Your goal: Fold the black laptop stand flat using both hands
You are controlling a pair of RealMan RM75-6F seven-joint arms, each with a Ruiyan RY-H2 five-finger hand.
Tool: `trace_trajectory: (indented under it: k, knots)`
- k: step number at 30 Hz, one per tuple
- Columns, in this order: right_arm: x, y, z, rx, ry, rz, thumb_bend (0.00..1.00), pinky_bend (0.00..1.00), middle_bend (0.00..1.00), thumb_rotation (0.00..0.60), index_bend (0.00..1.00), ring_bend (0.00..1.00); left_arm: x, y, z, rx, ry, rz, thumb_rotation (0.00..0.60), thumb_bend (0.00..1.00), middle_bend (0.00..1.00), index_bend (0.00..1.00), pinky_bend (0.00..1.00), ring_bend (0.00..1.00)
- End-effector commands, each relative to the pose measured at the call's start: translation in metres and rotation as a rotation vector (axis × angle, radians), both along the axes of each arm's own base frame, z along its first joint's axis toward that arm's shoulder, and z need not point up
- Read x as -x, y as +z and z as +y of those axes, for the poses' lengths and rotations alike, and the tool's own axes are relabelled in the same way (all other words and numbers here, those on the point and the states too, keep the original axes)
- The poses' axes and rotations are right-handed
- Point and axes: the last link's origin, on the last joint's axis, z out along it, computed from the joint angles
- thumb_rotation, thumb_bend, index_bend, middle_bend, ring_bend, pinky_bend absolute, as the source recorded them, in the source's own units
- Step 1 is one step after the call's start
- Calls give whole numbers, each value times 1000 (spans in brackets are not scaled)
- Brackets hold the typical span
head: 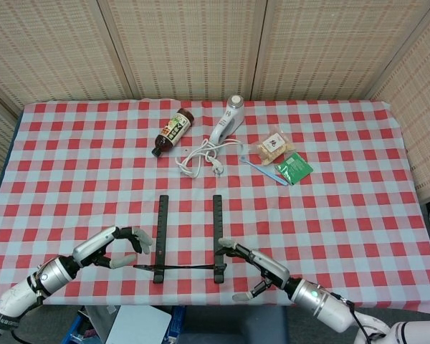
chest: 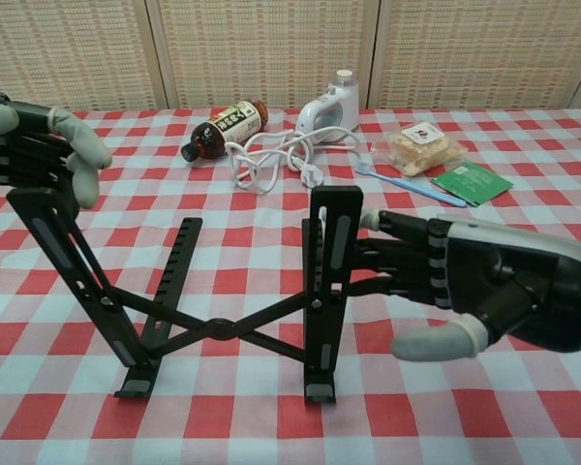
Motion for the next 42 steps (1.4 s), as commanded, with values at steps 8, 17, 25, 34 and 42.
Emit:
trace_trajectory:
  k: [8,17,25,34,42]
  knots:
    - [-13,42,-24,147,9,5,53,71,153,600,36,34,12,-3,-5,-121,-147,146,520,260,284,276,399,250]
    - [-13,47,-29,166,-12,13,54,71,153,600,36,34,18,-21,-11,-188,-210,270,600,260,241,277,327,194]
    - [-12,46,-30,167,-25,10,54,71,153,600,36,34,16,-42,-16,-219,-242,333,600,260,239,330,323,194]
    - [-9,46,-30,171,-36,11,54,71,153,600,36,34,9,-74,-20,-282,-291,390,600,260,239,397,318,194]
    - [-7,46,-29,168,-43,10,54,71,153,600,36,34,11,-94,-18,-284,-256,404,600,260,239,421,318,194]
